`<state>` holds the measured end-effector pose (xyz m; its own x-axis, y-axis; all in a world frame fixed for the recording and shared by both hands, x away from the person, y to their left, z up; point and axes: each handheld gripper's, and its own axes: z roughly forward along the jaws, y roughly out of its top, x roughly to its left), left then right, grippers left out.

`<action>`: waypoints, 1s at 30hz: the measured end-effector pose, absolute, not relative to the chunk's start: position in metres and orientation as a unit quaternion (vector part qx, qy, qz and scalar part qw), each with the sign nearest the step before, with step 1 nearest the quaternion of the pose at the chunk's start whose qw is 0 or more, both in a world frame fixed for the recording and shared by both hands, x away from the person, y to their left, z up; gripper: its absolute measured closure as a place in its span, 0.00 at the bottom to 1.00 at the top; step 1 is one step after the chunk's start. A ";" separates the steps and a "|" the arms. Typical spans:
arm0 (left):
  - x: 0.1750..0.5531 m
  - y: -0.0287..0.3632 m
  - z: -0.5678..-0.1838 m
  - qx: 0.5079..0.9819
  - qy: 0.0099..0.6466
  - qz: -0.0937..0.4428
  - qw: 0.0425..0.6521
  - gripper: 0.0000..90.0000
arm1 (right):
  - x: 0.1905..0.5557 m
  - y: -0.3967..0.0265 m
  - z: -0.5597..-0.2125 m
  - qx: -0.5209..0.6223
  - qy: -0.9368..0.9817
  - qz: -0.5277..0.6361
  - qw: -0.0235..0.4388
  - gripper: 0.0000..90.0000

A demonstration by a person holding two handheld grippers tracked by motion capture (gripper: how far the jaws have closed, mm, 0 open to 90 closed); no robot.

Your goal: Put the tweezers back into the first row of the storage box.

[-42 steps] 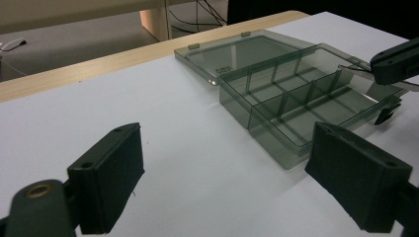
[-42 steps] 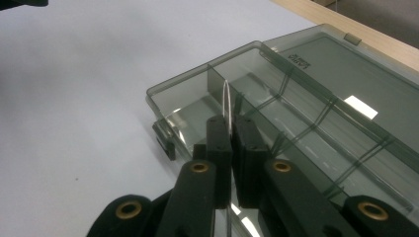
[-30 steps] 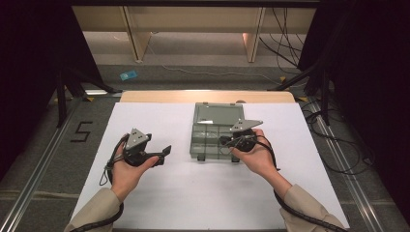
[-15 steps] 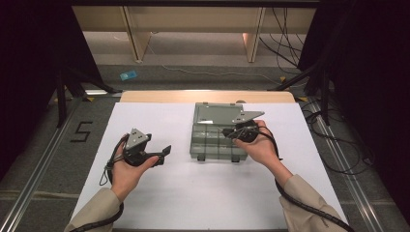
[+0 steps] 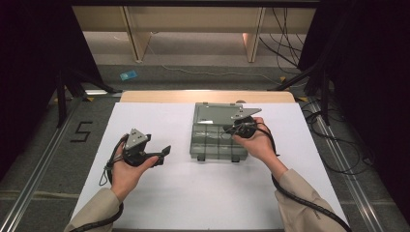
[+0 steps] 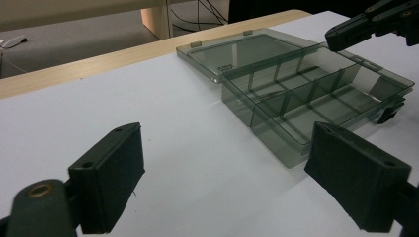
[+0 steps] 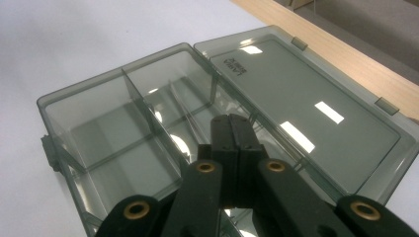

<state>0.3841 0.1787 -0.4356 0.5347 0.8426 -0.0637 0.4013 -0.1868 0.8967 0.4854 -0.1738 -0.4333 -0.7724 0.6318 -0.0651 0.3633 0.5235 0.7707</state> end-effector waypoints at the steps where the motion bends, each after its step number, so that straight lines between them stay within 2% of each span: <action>1: 0.384 0.178 -0.436 0.734 0.424 0.231 0.478 0.15 | 0.485 -0.174 -0.433 0.291 0.855 0.392 0.172 1.00; 10: 0.383 0.177 -0.436 0.737 0.421 0.229 0.477 0.16 | 0.486 -0.173 -0.440 0.295 0.855 0.388 0.177 1.00; 14: 0.383 0.177 -0.436 0.737 0.420 0.230 0.477 0.16 | 0.486 -0.176 -0.441 0.308 0.852 0.384 0.177 0.94; 24: 0.383 0.177 -0.436 0.737 0.419 0.227 0.479 0.16 | 0.485 -0.182 -0.439 0.332 0.838 0.389 0.190 0.64; 30: 0.383 0.177 -0.436 0.737 0.418 0.225 0.481 0.16 | 0.485 -0.188 -0.439 0.358 0.820 0.405 0.189 0.39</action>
